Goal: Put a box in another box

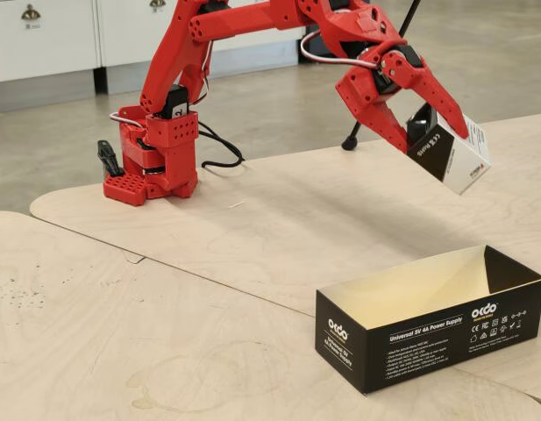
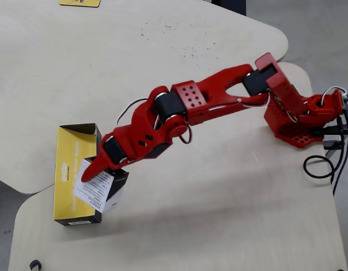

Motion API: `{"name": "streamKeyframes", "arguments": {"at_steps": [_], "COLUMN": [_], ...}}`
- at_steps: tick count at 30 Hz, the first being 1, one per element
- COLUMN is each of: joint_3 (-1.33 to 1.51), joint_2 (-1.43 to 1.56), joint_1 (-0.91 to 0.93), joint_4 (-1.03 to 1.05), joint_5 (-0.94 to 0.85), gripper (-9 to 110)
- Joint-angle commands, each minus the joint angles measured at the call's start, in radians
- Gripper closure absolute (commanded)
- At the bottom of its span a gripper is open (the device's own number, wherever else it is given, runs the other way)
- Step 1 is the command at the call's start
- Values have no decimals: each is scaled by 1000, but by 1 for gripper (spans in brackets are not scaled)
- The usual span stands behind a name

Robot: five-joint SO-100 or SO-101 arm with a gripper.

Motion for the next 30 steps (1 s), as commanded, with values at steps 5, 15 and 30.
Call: {"name": "streamKeyframes", "arguments": {"at_steps": [5,15,30], "joint_3": [-75,-71,-95], "joint_2": [-17,-57,-124], "joint_1": [69,101,130], "joint_4": [-69,-104,-178], "joint_5": [3,5,6], "gripper": [91,91,88]}}
